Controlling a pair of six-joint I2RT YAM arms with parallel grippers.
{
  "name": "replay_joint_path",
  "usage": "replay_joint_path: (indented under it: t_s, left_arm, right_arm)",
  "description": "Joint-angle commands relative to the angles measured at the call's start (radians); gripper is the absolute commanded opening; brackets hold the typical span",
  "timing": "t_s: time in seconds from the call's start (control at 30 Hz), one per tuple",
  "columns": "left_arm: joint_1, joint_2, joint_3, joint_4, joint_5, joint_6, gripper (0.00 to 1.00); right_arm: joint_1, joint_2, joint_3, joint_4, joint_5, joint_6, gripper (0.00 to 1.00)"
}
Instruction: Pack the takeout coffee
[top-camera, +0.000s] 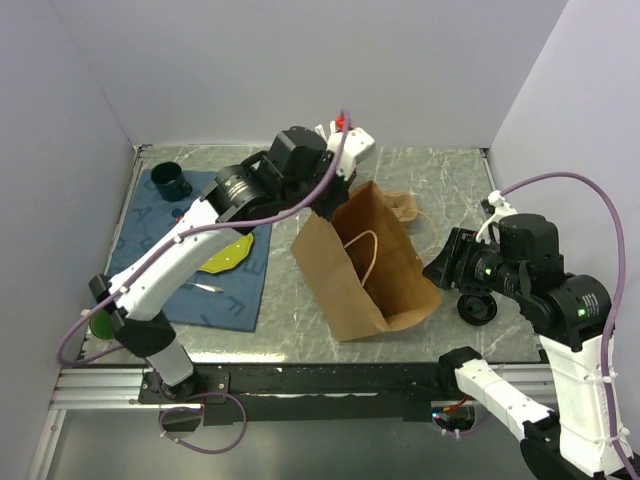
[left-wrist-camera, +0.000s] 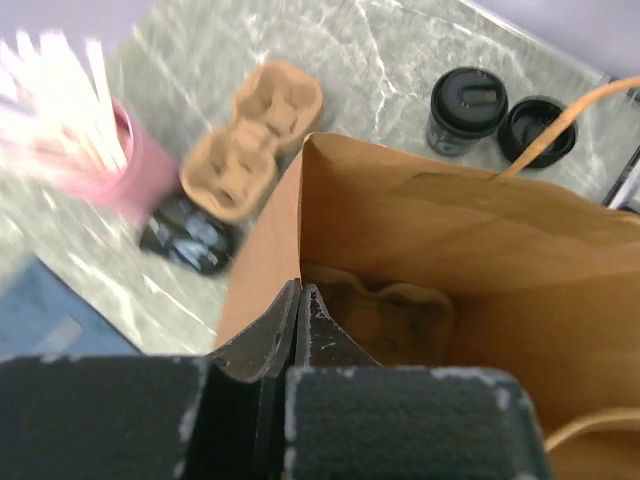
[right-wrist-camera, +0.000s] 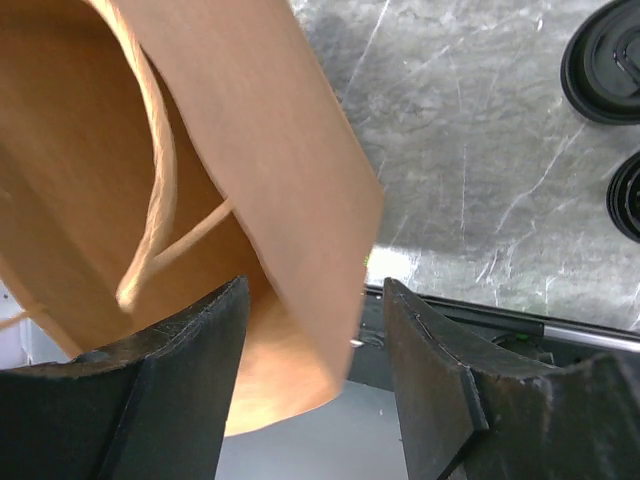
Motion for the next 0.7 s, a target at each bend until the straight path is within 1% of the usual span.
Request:
replay_joint_path:
  t_s: [0.0, 0.07, 0.1, 0.13, 0.17, 0.2, 0.23, 0.3, 0.33, 0.37, 0.43, 0.5, 0.67]
  left_arm:
    - [0.001, -0.115, -0.106, -0.037, -0.074, -0.3, 0.01]
    - [-0.001, -0.164, -0.175, -0.054, -0.102, -0.383, 0.01]
    - [-0.001, -0.178, -0.197, -0.058, -0.137, -0.442, 0.01]
    - [-0.001, -0.212, -0.218, -0.064, -0.152, -0.468, 0.02]
    - [-0.001, -0.229, -0.261, -0.066, -0.165, -0.493, 0.07]
    - [-0.001, -0.247, -0.286, -0.063, -0.184, -0.537, 0.13]
    - [-0.001, -0.285, -0.336, -0.058, -0.191, -0.556, 0.21]
    - [-0.001, -0.325, -0.393, -0.029, -0.167, -0.578, 0.28]
    - [-0.001, -0.363, -0.44, -0.02, -0.159, -0.578, 0.4]
    - [0.001, -0.38, -0.457, -0.015, -0.157, -0.578, 0.49]
    - [-0.001, -0.417, -0.488, -0.015, -0.169, -0.565, 0.59]
    - [-0.001, -0.437, -0.505, -0.006, -0.162, -0.514, 0.62]
    - [0.001, -0.476, -0.524, -0.021, -0.231, -0.476, 0.65]
  right_arm:
    - [0.0, 0.017, 0.048, -0.071, -0.011, -0.033, 0.64]
    - [0.003, 0.023, 0.052, -0.073, -0.017, -0.033, 0.64]
    - [0.003, 0.025, 0.055, -0.071, -0.018, -0.035, 0.64]
    - [0.001, 0.025, 0.057, -0.07, -0.02, -0.036, 0.64]
    - [0.003, 0.026, 0.057, -0.068, -0.017, -0.038, 0.64]
    - [0.001, 0.03, 0.057, -0.068, -0.017, -0.039, 0.64]
    - [0.001, 0.033, 0.057, -0.068, -0.017, -0.042, 0.64]
    - [0.0, 0.04, 0.055, -0.074, -0.009, -0.038, 0.64]
    - [0.001, 0.042, 0.055, -0.076, -0.006, -0.036, 0.64]
    - [0.001, 0.042, 0.057, -0.078, -0.004, -0.033, 0.64]
    - [0.001, 0.039, 0.058, -0.079, -0.001, -0.016, 0.64]
    - [0.001, 0.042, 0.061, -0.09, -0.021, 0.005, 0.64]
    - [0.001, 0.045, 0.064, -0.12, -0.057, 0.031, 0.64]
